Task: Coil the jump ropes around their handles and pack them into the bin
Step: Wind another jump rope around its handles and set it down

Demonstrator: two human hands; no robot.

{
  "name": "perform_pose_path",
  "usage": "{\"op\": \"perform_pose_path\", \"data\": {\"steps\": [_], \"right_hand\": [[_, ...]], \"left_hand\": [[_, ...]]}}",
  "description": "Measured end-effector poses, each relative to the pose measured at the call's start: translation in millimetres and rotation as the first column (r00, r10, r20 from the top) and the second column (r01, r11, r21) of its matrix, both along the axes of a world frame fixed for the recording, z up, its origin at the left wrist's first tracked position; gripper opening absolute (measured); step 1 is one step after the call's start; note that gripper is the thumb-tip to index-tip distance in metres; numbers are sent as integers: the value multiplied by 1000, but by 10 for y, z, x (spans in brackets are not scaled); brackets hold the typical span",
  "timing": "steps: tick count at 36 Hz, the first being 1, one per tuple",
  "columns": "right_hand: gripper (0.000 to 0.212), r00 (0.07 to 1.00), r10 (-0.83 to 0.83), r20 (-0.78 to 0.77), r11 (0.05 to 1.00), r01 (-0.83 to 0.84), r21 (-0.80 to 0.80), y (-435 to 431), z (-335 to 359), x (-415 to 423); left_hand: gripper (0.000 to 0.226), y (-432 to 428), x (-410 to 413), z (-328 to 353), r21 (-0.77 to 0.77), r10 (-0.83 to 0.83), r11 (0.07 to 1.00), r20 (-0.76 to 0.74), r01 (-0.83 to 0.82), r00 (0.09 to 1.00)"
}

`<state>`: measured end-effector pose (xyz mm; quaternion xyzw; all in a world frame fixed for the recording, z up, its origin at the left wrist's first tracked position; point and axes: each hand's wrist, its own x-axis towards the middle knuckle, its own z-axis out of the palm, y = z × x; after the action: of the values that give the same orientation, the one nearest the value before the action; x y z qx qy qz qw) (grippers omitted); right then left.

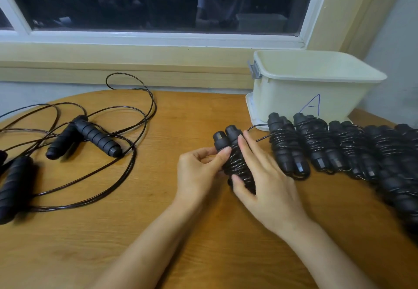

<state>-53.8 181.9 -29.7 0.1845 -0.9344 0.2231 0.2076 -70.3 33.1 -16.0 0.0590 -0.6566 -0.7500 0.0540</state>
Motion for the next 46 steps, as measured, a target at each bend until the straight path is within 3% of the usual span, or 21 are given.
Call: {"op": "perform_pose_path", "data": {"steps": [4,7,16,19,23,25,28,32,34,41,46], "right_hand": [[99,992,-114,-46,974,120,192,-36,-27,0],[115,985,-158,-67,963,168,211,-48,-86,-19],[103,975,-184,-126,961,205,188,-33,-105,-60],[95,978,-168,-122,974,184,133,-7,-105,-80],[92,981,-146,-128,983,158,98,-4,-91,-80],[89,983,-135,-128,985,147,91,4,-72,-77],[83,984,-95,-150,989,111,102,9,-56,-71],[77,979,4,-206,991,23,131,-19,-54,-54],[77,973,42,-226,990,-10,141,-29,-50,-49],[74,964,104,-244,978,-54,204,-12,-64,-32],[77,952,144,-271,970,-82,228,-43,-58,-15]], "left_hand": [[10,50,30,-31,33,-32,999,39,31,999],[8,63,41,-29,2,-66,998,12,66,998],[50,45,9,-87,-304,-274,926,-131,224,953],[38,32,4,-95,-317,-280,920,-113,232,954],[8,-12,-20,-105,-499,-202,863,-192,82,960],[21,-29,-31,-89,-529,-143,849,-238,-4,961],[32,-101,-77,-67,-443,-94,896,-247,-27,964],[43,-203,-126,4,-110,-108,990,-180,90,978],[36,-225,-113,47,-7,-141,990,-162,142,977],[31,-340,-169,114,7,-177,984,-68,178,982],[52,-416,-173,168,34,-151,988,-11,152,988]]}}
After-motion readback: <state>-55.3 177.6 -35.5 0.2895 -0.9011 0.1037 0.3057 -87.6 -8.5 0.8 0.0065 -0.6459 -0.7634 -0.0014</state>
